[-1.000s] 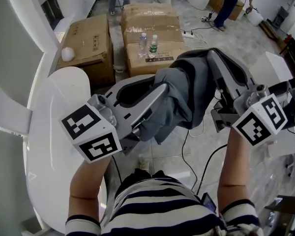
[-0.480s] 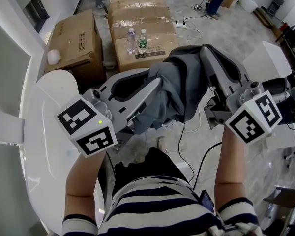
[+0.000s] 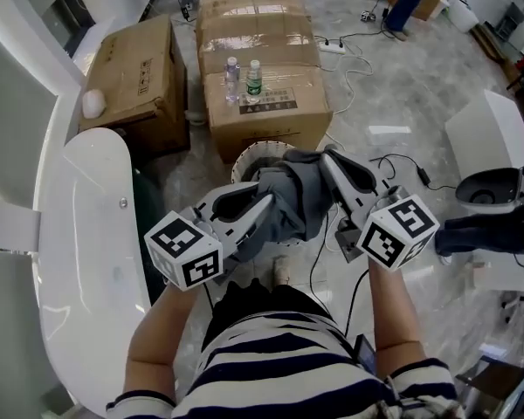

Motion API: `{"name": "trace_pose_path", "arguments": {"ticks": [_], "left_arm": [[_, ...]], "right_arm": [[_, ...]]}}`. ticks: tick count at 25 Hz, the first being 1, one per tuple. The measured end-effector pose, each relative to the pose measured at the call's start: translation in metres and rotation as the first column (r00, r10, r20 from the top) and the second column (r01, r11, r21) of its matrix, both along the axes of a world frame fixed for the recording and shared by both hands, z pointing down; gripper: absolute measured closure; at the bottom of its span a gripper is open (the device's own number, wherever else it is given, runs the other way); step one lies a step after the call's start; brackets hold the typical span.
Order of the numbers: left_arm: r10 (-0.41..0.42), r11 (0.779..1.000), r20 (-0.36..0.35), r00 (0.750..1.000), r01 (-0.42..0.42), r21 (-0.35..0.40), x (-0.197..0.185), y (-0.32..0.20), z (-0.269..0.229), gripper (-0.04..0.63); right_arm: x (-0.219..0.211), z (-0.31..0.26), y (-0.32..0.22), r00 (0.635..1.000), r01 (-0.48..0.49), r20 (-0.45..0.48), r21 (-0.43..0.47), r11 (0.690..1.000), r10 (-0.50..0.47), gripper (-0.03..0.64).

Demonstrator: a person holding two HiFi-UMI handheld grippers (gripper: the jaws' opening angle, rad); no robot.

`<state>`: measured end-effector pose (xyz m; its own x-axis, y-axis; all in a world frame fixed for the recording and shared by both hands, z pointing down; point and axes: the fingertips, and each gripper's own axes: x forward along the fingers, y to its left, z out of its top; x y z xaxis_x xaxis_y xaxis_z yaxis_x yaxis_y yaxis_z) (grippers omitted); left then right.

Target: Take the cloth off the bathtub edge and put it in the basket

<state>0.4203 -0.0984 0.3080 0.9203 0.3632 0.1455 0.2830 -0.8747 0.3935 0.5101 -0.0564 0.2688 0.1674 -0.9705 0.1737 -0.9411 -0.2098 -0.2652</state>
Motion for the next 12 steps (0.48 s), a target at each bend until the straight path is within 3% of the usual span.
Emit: {"name": "trace_pose_path", "arguments": {"ticks": [4,12], "left_arm": [[-0.023,0.999,0.091,0.996,0.021,0.026,0.013,0.002,0.055,0.517],[-0.077,0.994,0.278,0.957,0.05,0.101,0.027,0.0,0.156,0.517]], "right_arm": [[0.01,0.059,0.0,0.997,0.009,0.077,-0.088,0.996,-0.002,0.589],[0.013,0.163,-0.002,0.996,0.051,0.084,-0.263,0.963,-0.03,0.588]]}}
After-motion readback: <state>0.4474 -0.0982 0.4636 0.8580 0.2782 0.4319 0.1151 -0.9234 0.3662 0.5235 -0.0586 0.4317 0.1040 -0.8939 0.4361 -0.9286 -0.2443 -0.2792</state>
